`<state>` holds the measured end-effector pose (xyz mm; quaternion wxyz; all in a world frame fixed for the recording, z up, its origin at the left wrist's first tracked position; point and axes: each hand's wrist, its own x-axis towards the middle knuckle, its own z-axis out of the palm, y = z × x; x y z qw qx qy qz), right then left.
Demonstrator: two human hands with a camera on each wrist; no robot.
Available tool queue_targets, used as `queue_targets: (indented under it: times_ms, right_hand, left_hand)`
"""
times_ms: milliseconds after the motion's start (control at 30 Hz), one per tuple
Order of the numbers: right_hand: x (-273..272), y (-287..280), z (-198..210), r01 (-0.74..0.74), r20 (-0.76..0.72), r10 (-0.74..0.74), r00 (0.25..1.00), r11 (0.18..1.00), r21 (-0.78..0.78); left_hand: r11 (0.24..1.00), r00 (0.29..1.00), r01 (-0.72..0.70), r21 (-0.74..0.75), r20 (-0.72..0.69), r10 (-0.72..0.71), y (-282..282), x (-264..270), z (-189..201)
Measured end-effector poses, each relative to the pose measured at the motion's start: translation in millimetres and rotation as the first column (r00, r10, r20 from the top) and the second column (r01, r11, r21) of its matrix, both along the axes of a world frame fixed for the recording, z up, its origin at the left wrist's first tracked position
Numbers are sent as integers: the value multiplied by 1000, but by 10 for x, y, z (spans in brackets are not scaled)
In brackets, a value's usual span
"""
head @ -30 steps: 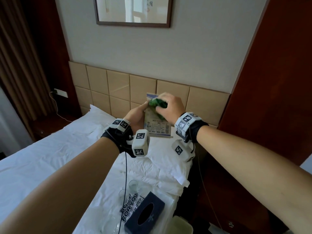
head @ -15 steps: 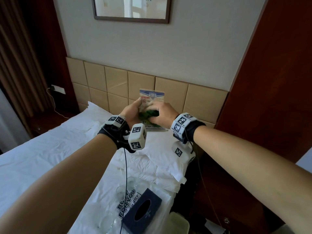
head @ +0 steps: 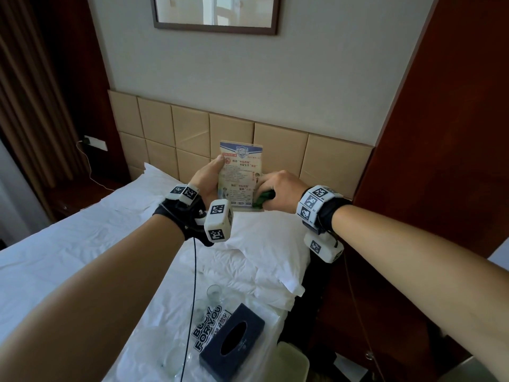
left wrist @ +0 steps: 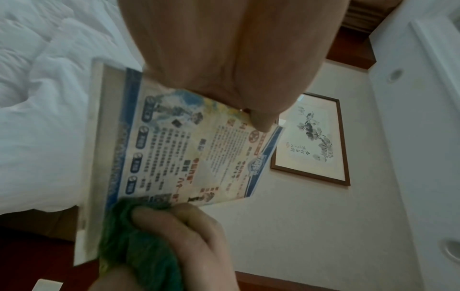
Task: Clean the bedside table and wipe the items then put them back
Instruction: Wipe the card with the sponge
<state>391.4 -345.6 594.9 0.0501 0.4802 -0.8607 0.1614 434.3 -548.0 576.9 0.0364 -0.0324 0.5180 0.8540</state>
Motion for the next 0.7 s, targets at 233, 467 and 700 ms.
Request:
queue_targets:
  times_ms: [233,467,700]
  right_hand:
    - [159,-256,-33,-59,2,60,998,992,-114]
    - [147,-151,-63,-59,-101,39,994,977,-203]
    - [-136,28,182,213,-148,-306,940,869,-447]
  left_hand:
    - [992,990,-125,-34,-63,123,223,-74,18]
    - [998,998,-37,-52,-54,34,274,-58,-21]
    - [994,994,95,-47,-52,-97,383,-45,0]
